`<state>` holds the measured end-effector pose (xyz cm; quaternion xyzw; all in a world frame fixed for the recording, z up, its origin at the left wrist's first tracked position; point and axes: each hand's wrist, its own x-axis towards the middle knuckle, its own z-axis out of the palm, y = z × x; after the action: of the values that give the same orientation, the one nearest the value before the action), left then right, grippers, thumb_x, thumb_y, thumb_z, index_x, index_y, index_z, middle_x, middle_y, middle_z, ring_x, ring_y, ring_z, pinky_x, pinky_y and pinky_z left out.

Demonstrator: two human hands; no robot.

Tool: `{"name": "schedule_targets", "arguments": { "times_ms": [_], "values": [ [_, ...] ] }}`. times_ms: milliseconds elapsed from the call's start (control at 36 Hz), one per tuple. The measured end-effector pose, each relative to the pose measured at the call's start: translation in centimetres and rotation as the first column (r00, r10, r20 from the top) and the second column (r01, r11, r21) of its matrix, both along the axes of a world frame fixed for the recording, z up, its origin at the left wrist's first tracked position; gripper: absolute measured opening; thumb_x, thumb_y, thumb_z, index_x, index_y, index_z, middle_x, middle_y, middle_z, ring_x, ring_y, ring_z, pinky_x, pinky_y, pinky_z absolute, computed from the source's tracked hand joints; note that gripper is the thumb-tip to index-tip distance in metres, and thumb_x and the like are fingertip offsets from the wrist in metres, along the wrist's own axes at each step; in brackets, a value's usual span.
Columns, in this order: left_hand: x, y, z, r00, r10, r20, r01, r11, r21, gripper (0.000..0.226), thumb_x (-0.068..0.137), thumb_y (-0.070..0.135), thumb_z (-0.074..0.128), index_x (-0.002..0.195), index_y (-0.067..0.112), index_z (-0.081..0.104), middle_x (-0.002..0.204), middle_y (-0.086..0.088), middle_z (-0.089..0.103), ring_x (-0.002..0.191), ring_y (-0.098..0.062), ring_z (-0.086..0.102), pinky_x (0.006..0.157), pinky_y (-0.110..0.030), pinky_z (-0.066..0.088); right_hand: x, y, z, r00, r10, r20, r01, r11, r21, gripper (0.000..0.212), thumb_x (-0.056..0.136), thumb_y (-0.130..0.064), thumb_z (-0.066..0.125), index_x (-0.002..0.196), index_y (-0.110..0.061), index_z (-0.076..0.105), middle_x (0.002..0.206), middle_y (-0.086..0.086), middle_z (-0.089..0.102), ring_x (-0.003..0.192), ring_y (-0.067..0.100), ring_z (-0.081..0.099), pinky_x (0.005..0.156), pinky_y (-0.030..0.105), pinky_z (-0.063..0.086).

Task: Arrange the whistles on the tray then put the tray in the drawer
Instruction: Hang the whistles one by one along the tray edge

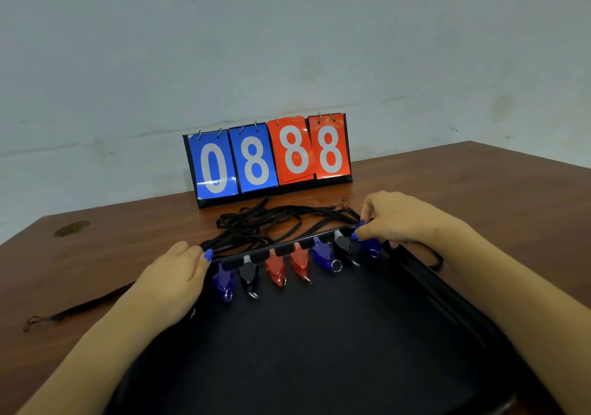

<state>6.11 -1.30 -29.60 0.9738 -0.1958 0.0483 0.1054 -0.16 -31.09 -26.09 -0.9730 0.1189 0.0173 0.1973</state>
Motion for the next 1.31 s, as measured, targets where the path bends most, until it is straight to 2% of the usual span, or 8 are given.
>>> {"name": "schedule_targets", "arguments": {
  "times_ms": [83,194,306,750,861,972,1139,1306],
  "values": [
    [0.0,0.0,0.0,1.0,0.003,0.0,-0.003,1.0,-0.003,0.035,0.099,0.036,0.022,0.076,0.019,0.043,0.083,0.001,0.043,0.079,-0.016,0.049,0.075,-0.029,0.039,0.1,0.1,-0.1,0.999,-0.01,-0.032,0.01,1.0,-0.004,0.035,0.085,-0.043,0.061,0.099,-0.011,0.061,0.078,0.004,0.065,0.072,0.019,0.065,0.071,0.033,0.055],
    [0.0,-0.1,0.0,1.0,0.006,-0.001,-0.006,1.0,0.001,0.035,0.099,0.035,0.022,0.077,0.019,0.044,0.084,0.001,0.044,0.078,-0.014,0.05,0.074,-0.028,0.04,-0.1,0.1,0.1,0.999,-0.031,-0.015,0.031,0.999,0.022,0.034,0.092,-0.043,0.049,0.098,-0.012,0.062,0.066,-0.001,0.059,0.053,0.011,0.052,0.048,0.021,0.041],
    [0.1,-0.1,0.0,1.0,0.005,-0.003,-0.005,1.0,0.007,0.035,0.099,0.035,0.022,0.079,0.018,0.046,0.085,0.001,0.045,0.078,-0.014,0.05,0.074,-0.028,0.041,-0.2,-0.4,0.2,0.998,-0.048,0.051,0.046,0.998,0.029,0.027,0.097,-0.036,0.042,0.091,-0.017,0.06,0.065,0.0,0.061,0.05,0.012,0.05,0.047,0.022,0.039],
    [-0.1,-0.1,0.1,1.0,-0.002,-0.008,0.002,1.0,-0.003,0.033,0.099,0.035,0.024,0.082,0.02,0.047,0.086,0.002,0.046,0.076,-0.01,0.049,0.067,-0.024,0.036,-0.8,-1.1,1.2,0.991,0.072,-0.109,-0.064,0.995,0.083,0.018,0.085,-0.03,0.065,0.095,-0.016,0.065,0.065,-0.002,0.061,0.046,0.008,0.047,0.043,0.02,0.037],
    [-0.3,-0.2,0.2,1.0,-0.003,-0.012,0.002,1.0,-0.008,0.034,0.099,0.035,0.023,0.077,0.021,0.044,0.084,0.002,0.044,0.076,-0.01,0.049,0.068,-0.025,0.035,-0.6,-1.1,0.9,0.992,0.075,-0.098,-0.068,0.995,0.078,0.019,0.086,-0.027,0.065,0.102,-0.017,0.06,0.048,-0.006,0.061,0.037,0.004,0.047,0.045,0.02,0.039],
    [-0.4,-0.2,0.3,1.0,-0.005,-0.011,0.005,1.0,-0.013,0.035,0.099,0.035,0.023,0.073,0.022,0.041,0.084,0.002,0.043,0.075,-0.01,0.048,0.07,-0.026,0.035,-0.3,-1.2,0.7,0.992,0.09,-0.086,-0.082,0.992,0.097,0.025,0.085,-0.026,0.067,0.106,-0.02,0.054,0.091,0.01,0.065,0.053,0.011,0.05,0.043,0.02,0.038],
    [-0.3,-0.3,0.3,1.0,-0.004,-0.011,0.003,1.0,-0.008,0.034,0.099,0.035,0.023,0.075,0.022,0.042,0.084,0.003,0.043,0.078,-0.012,0.049,0.071,-0.027,0.036,-0.2,-1.4,0.4,0.988,0.11,-0.106,-0.095,0.985,0.142,0.03,0.087,-0.022,0.063,0.116,-0.019,0.055,0.098,0.007,0.063,0.065,0.015,0.055,0.045,0.021,0.038],
    [-0.4,-0.2,0.4,1.0,-0.006,-0.016,0.006,1.0,-0.006,0.034,0.099,0.035,0.022,0.082,0.019,0.047,0.087,0.003,0.045,0.078,-0.011,0.05,0.073,-0.026,0.039,0.0,-1.7,0.4,0.99,0.098,-0.097,-0.081,0.984,0.159,0.021,0.089,-0.024,0.061,0.109,-0.021,0.055,0.091,0.004,0.063,0.054,0.012,0.05,0.045,0.021,0.037]
  ]
}}
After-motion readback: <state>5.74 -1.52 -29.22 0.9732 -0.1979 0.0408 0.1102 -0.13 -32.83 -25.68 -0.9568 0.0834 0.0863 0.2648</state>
